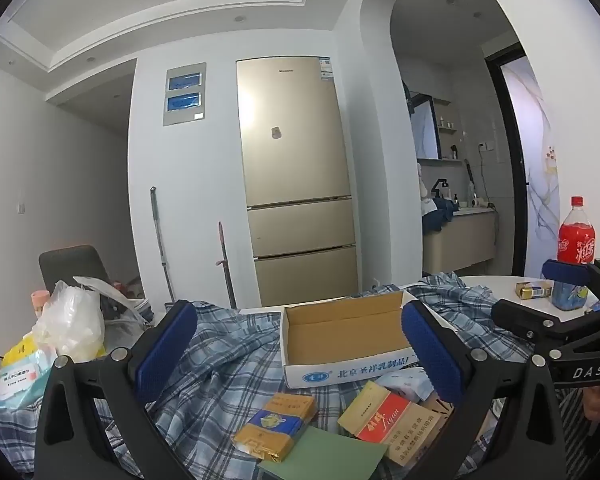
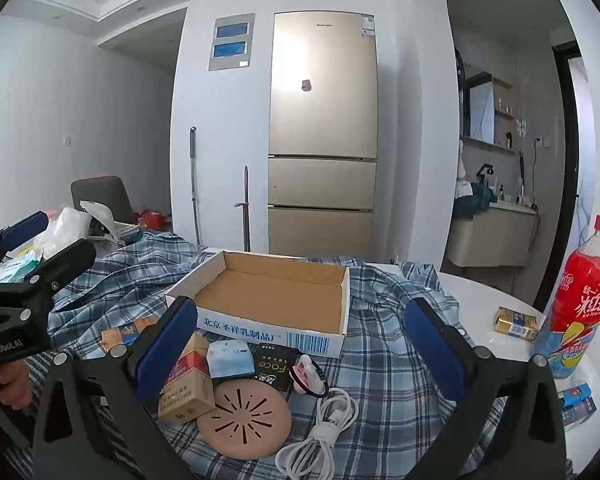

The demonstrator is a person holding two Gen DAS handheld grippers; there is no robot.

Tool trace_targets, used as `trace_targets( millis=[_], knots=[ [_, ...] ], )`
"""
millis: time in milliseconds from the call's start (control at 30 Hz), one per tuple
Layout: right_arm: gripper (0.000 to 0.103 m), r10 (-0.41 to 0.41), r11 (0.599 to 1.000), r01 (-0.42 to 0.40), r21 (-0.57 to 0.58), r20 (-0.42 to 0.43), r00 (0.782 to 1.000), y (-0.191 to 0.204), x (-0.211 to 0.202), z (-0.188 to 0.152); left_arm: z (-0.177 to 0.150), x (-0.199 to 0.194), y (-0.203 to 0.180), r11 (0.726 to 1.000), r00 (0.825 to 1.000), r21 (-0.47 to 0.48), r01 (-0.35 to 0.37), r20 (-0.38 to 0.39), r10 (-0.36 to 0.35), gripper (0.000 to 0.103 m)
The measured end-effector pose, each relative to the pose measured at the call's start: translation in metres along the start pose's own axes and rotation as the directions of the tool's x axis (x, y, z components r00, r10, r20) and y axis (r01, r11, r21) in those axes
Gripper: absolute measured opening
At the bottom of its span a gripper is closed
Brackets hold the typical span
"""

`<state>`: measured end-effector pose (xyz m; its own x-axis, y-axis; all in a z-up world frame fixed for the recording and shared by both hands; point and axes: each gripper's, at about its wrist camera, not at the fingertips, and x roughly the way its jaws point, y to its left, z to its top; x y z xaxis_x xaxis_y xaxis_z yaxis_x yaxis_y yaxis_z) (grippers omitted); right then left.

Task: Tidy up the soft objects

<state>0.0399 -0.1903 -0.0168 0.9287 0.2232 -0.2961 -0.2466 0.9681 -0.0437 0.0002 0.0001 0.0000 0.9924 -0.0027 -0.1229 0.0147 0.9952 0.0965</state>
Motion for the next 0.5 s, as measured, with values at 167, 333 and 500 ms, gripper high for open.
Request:
trace_targets(
  millis=[167,333,500],
  knots=[
    [0.103,0.002,1.0,-0.002,-0.006,-0.008,1.0,-0.0017,-0.0001,0.0003,0.0,0.0007,-0.0006,1.0,1.0,0.006,0.002,0.02,-0.002,0.103],
    [0.103,-0.001,1.0,0.001,-0.016,-0.001,1.0,0.002,-0.0012,0.0004,-0.0005,-0.0029,-0.0001,1.0,1.0,-0.004,-0.012,0.017,0.012,0.103],
    [0.103,-0.005,1.0,0.005,-0.009,0.009,1.0,-0.0006,-0.0025,0.0049,-0.0011,0.0037,0.0053,0.999,0.999,-0.026,-0.043,-0.016,0.043,0.103]
  ],
)
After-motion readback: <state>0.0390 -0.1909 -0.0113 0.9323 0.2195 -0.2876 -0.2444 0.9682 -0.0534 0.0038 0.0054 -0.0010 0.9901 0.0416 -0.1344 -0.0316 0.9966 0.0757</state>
